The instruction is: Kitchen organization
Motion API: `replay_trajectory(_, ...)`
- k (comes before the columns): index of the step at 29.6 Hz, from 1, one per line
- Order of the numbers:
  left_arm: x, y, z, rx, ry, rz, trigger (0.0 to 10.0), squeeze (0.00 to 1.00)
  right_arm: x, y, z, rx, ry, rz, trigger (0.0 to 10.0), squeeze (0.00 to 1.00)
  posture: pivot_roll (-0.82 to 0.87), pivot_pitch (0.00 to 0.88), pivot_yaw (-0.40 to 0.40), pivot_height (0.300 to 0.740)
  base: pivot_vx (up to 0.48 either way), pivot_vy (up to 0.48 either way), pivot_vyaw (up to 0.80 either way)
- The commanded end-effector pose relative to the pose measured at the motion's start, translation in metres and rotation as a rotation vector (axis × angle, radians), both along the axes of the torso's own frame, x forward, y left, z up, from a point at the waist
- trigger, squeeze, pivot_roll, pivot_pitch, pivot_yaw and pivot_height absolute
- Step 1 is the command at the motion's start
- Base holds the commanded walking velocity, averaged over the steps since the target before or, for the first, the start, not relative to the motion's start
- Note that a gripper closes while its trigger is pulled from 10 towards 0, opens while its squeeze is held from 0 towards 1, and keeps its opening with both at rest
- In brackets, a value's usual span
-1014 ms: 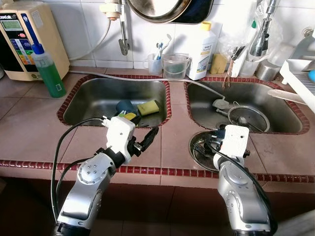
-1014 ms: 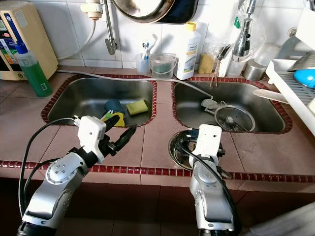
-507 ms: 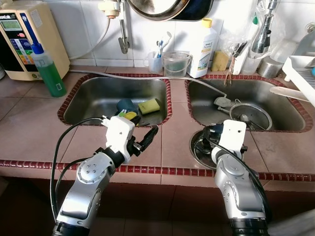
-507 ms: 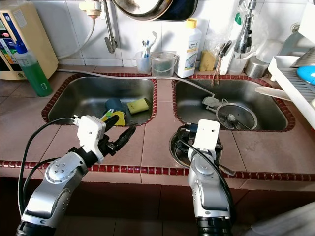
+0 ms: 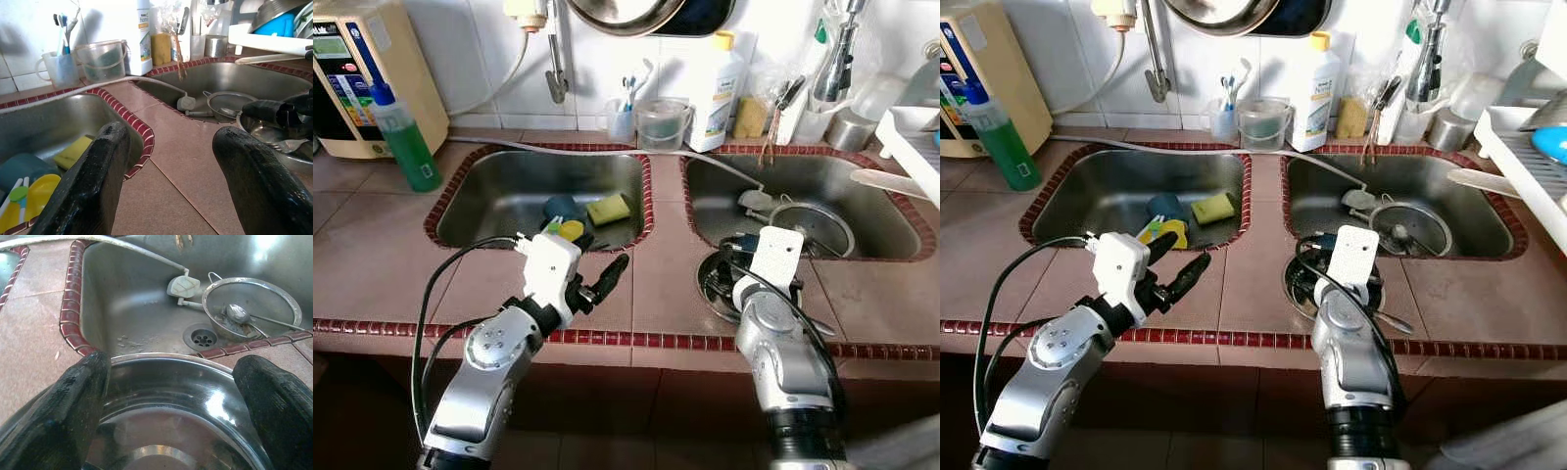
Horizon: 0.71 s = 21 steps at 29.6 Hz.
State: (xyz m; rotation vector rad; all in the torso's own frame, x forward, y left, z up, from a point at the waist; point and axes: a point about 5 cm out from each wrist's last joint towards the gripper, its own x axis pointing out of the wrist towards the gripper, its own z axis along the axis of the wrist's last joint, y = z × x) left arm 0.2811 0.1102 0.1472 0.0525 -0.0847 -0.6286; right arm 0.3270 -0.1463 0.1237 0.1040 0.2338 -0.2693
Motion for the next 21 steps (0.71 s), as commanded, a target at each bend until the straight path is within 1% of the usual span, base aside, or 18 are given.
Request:
replay_trajectory(1, 0.000, 0.001, 0.005, 0.008, -0.016, 0.001, 10.0, 0.00, 0.002, 0.005, 0.000, 0.029, 0.004, 0.004, 10.0, 0.00, -0.14, 0.039, 0.032, 0.740, 0.000, 0.000, 0.00)
replay_trajectory(3, 0.000, 0.001, 0.006, 0.009, -0.017, 0.003, 10.0, 0.00, 0.002, 0.007, 0.002, 0.035, -0.005, 0.010, 10.0, 0.00, -0.14, 0.037, 0.030, 0.740, 0.000, 0.000, 0.00)
replay_trajectory(4, 0.002, 0.001, 0.007, 0.009, -0.016, 0.007, 10.0, 0.00, 0.003, 0.007, 0.004, 0.044, -0.013, 0.011, 10.0, 0.00, -0.14, 0.064, 0.030, 0.740, 0.000, 0.000, 0.00)
replay_trajectory(8, 0.004, 0.002, 0.010, 0.011, -0.023, 0.009, 10.0, 0.00, 0.006, 0.009, 0.007, 0.057, -0.018, 0.018, 10.0, 0.00, -0.14, 0.061, 0.027, 0.740, 0.000, 0.000, 0.00)
replay_trajectory(9, 0.004, 0.002, 0.011, 0.015, -0.027, 0.009, 10.0, 0.00, 0.007, 0.010, 0.009, 0.057, -0.023, 0.023, 10.0, 0.00, -0.14, 0.072, 0.028, 0.740, 0.000, 0.000, 0.00)
replay_trajectory(12, 0.007, 0.003, 0.012, 0.008, -0.028, 0.019, 10.0, 0.00, 0.012, 0.009, 0.009, 0.069, -0.006, 0.017, 10.0, 0.00, -0.14, 0.071, 0.020, 0.740, 0.000, 0.000, 0.00)
replay_trajectory(14, 0.007, 0.003, 0.014, 0.005, -0.034, 0.014, 10.0, 0.00, 0.014, 0.011, 0.012, 0.061, -0.013, 0.032, 10.0, 0.00, -0.13, 0.086, 0.022, 0.740, 0.000, 0.000, 0.00)
replay_trajectory(21, 0.007, 0.003, 0.013, 0.004, -0.032, 0.029, 10.0, 0.00, 0.016, 0.015, 0.011, 0.063, -0.006, 0.056, 10.0, 0.00, -0.13, 0.087, 0.014, 0.740, 0.000, 0.000, 0.00)
